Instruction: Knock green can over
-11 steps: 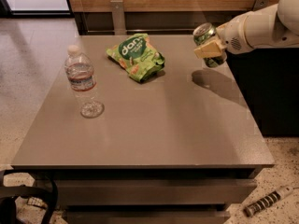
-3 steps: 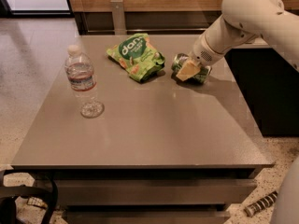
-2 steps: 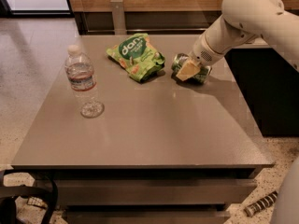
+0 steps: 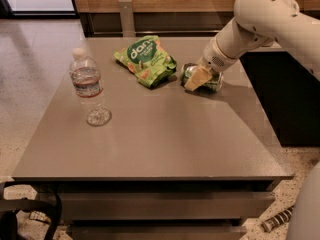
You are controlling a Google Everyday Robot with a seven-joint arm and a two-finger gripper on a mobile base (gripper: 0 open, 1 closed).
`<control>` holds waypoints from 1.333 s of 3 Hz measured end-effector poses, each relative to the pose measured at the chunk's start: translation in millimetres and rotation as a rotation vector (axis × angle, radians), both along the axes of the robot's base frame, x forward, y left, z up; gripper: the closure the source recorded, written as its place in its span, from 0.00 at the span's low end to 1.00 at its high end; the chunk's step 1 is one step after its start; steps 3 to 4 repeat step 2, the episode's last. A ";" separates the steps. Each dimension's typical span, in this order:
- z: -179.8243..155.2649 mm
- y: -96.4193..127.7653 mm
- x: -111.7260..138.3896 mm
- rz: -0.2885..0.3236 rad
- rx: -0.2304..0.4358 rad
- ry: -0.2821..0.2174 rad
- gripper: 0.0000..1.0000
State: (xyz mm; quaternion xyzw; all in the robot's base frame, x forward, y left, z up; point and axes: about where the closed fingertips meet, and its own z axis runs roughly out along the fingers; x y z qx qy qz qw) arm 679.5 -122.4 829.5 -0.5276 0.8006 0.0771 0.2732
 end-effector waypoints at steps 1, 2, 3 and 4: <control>-1.5 1.4 -0.1 0.002 0.000 0.003 0.00; -1.6 1.5 -0.1 0.002 0.000 0.003 0.00; -1.6 1.5 -0.1 0.002 0.000 0.003 0.00; -1.6 1.5 -0.1 0.002 0.000 0.003 0.00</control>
Offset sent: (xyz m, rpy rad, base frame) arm -0.0001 0.0014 -0.0015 -0.0001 0.0027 0.0024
